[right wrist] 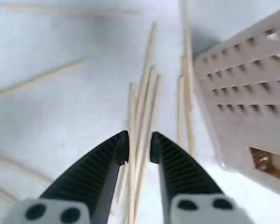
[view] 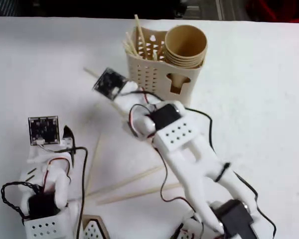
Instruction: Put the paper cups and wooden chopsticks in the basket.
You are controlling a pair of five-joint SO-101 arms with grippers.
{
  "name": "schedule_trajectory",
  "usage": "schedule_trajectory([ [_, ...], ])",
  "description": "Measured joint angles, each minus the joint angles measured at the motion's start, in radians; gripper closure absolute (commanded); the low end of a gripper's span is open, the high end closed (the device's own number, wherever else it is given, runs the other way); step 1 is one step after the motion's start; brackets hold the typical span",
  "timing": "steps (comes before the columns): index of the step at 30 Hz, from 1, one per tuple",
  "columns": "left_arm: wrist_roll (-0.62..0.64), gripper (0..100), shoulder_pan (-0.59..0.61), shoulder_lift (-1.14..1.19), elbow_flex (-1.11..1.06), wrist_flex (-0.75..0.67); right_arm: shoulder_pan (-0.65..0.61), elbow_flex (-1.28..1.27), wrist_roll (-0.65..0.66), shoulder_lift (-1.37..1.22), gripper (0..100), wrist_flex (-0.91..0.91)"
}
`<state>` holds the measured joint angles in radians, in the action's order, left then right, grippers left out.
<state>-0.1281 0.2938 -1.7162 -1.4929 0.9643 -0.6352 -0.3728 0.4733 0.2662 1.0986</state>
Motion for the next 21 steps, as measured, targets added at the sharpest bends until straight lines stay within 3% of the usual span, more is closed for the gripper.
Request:
schedule_trajectory([
  [7, 0.0, 87, 0.0, 0.0, 0.0, 0.0, 0.002, 0.023, 0.055, -0.253, 80.8, 0.02],
  [17, 0.0, 87, 0.0, 0.0, -0.003, 0.0, 0.049, 0.278, 0.112, -0.614, 80.4, 0.097],
  [21, 0.0, 87, 0.0, 0.0, -0.003, 0.0, 0.086, 0.345, 0.114, -0.706, 87.8, 0.097],
])
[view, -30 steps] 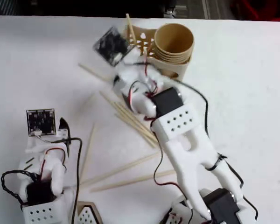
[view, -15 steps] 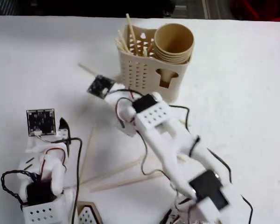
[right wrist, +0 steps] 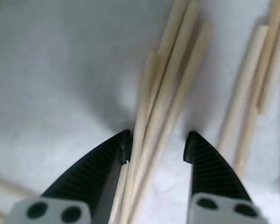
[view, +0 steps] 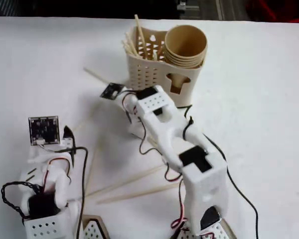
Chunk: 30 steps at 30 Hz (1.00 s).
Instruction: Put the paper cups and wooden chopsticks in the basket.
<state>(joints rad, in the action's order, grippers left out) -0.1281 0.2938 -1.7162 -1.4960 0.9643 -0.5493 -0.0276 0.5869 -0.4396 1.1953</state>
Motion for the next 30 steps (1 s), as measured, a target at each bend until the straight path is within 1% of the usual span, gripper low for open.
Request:
schedule_trajectory([
  [3, 0.0, 87, 0.0, 0.0, 0.0, 0.0, 0.003, 0.034, 0.0, -0.038, 98.6, 0.002],
  [5, 0.0, 87, 0.0, 0.0, 0.0, 0.0, 0.008, 0.054, 0.0, -0.054, 97.1, -0.006],
  [13, 0.0, 87, 0.0, 0.0, 0.0, 0.0, 0.003, 0.068, 0.0, -0.048, 97.9, 0.037],
  [20, 0.0, 87, 0.0, 0.0, 0.0, 0.0, -0.002, 0.063, 0.003, 0.06, 97.9, 0.118],
  [30, 0.0, 87, 0.0, 0.0, 0.0, 0.0, -0.061, 0.063, 0.003, 0.229, 97.9, 0.186],
])
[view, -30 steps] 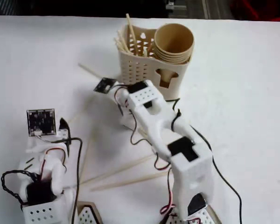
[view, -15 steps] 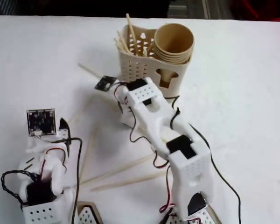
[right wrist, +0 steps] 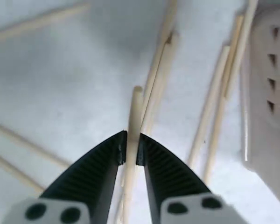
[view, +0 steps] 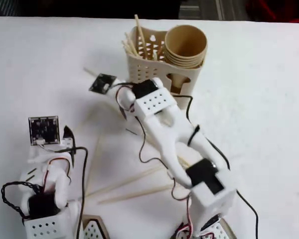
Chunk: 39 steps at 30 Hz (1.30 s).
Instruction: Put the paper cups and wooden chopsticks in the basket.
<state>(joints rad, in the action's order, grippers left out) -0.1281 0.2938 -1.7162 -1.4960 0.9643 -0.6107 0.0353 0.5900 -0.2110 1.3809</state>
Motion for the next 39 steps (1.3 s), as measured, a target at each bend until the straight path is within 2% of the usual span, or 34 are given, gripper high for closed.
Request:
schedule_trajectory([
  [7, 0.0, 87, 0.0, 0.0, 0.0, 0.0, -0.014, 0.002, -0.005, 0.224, 97.9, 0.006],
  [12, 0.0, 87, 0.0, 0.0, 0.0, 0.0, -0.014, 0.135, -0.068, 0.364, 97.9, 0.002],
  [20, 0.0, 87, 0.0, 0.0, 0.0, 0.0, -0.014, 0.442, -0.083, 0.394, 97.9, -0.041],
  [26, 0.0, 87, 0.0, 0.0, 0.0, 0.0, -0.015, 0.499, -0.083, 0.402, 97.9, -0.064],
  [34, 0.0, 87, 0.0, 0.0, 0.0, 0.0, -0.015, 0.216, -0.083, 0.4, 96.6, 0.038],
  [39, 0.0, 87, 0.0, 0.0, 0.0, 0.0, -0.015, -0.041, -0.055, 0.396, 83.4, 0.038],
])
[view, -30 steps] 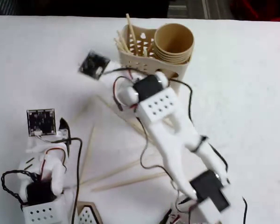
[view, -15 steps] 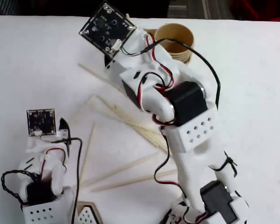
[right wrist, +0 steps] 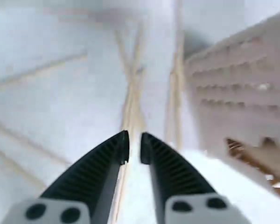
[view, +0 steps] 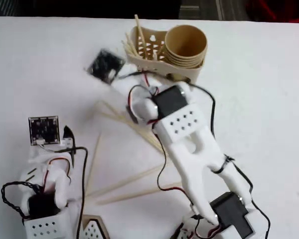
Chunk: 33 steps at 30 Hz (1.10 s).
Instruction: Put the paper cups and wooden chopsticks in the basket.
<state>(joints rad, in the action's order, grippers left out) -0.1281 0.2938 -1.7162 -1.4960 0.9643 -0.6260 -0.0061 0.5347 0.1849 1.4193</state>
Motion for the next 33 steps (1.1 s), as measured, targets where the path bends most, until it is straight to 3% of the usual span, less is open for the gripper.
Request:
schedule_trajectory([
  [3, 0.0, 87, 0.0, 0.0, 0.0, 0.0, -0.002, -0.092, 0.04, -0.061, 78.9, -0.008],
  [16, 0.0, 87, 0.0, 0.0, 0.0, 0.0, 0.008, -0.107, 0.127, -0.463, 83.2, -0.094],
  [30, 0.0, 87, 0.0, 0.0, 0.0, 0.0, 0.071, -0.103, 0.127, -0.585, 83.5, -0.212],
  [33, 0.0, 87, 0.0, 0.0, 0.0, 0.0, 0.072, -0.087, 0.129, -0.608, 90.2, -0.212],
])
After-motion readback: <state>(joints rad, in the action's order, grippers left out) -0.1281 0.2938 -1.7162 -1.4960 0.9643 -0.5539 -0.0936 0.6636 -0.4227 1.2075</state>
